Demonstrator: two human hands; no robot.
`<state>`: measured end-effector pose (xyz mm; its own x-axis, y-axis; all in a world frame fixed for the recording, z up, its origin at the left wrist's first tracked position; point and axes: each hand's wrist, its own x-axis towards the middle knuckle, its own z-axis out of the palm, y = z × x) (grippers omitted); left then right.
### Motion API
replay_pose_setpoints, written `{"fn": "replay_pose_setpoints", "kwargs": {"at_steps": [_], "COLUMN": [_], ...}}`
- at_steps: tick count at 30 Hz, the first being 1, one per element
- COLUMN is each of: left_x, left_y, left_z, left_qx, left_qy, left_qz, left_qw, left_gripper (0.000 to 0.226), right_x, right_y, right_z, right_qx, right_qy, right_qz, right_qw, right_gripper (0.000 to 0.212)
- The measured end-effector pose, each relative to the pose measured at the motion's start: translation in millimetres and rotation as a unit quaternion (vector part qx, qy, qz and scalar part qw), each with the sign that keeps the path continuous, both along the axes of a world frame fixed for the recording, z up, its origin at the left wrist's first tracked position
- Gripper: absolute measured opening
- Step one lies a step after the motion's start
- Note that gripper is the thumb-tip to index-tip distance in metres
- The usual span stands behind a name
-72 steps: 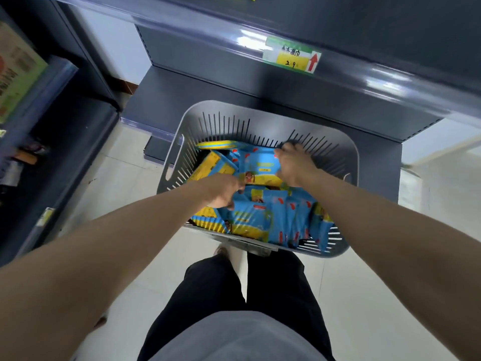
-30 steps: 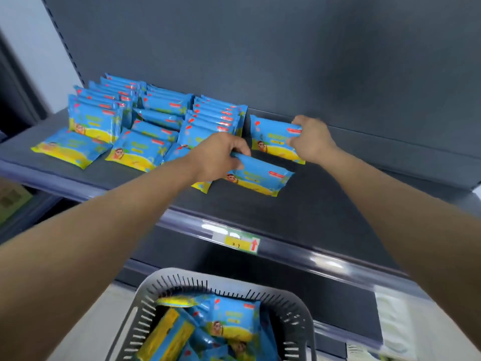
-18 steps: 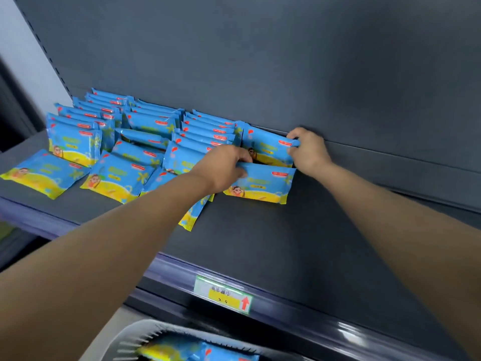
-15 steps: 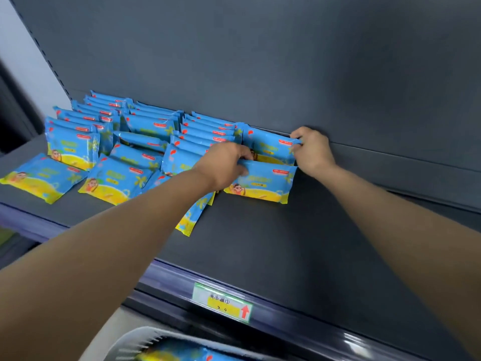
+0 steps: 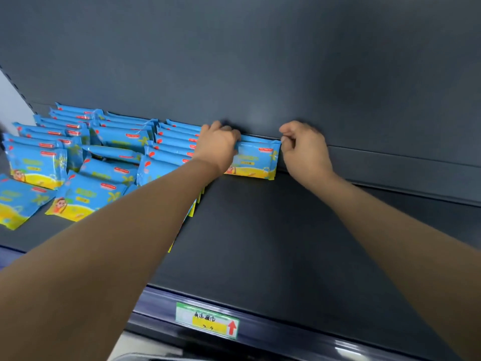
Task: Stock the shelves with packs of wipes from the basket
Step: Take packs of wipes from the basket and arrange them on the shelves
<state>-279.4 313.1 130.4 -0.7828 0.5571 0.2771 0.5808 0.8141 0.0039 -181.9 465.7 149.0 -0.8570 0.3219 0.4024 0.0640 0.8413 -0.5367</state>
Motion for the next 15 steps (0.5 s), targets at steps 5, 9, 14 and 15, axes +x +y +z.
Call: {"fn": "replay_pose_setpoints", "kwargs": {"at_steps": [5, 9, 14, 15], "left_x": [11.8, 33.7, 86.0, 98.7], "left_y": [-1.1, -17.2, -50.0, -57.8], "left_z": [-2.7, 11.7, 40.8, 46.7], "left_qx": [-0.008, 0.051, 0.117, 0.127], "left_qy": [0.028, 0.013, 0.03, 0.038], "left_qz": [0.016, -0.013, -0.063, -0.075], "left_qw": [0.999, 0.999, 0.991, 0.988], "left_gripper": [0.05, 0.047, 0.042, 0.042], "right_x": [24.0, 45.1, 78.5, 85.9], "right_y": [-8.7, -20.8, -47.3, -53.2], "right_z": [5.4, 15.2, 30.1, 33.1], "right_qx": [0.035, 0.046, 0.09, 0.102], "right_qy": [-0.009, -0.018, -0.009, -0.004], "right_qz": [0.011, 0.015, 0.03, 0.032], "right_qw": [0.999, 0.999, 0.995, 0.994], "right_gripper": [0.025, 0.027, 0.029, 0.03]}}
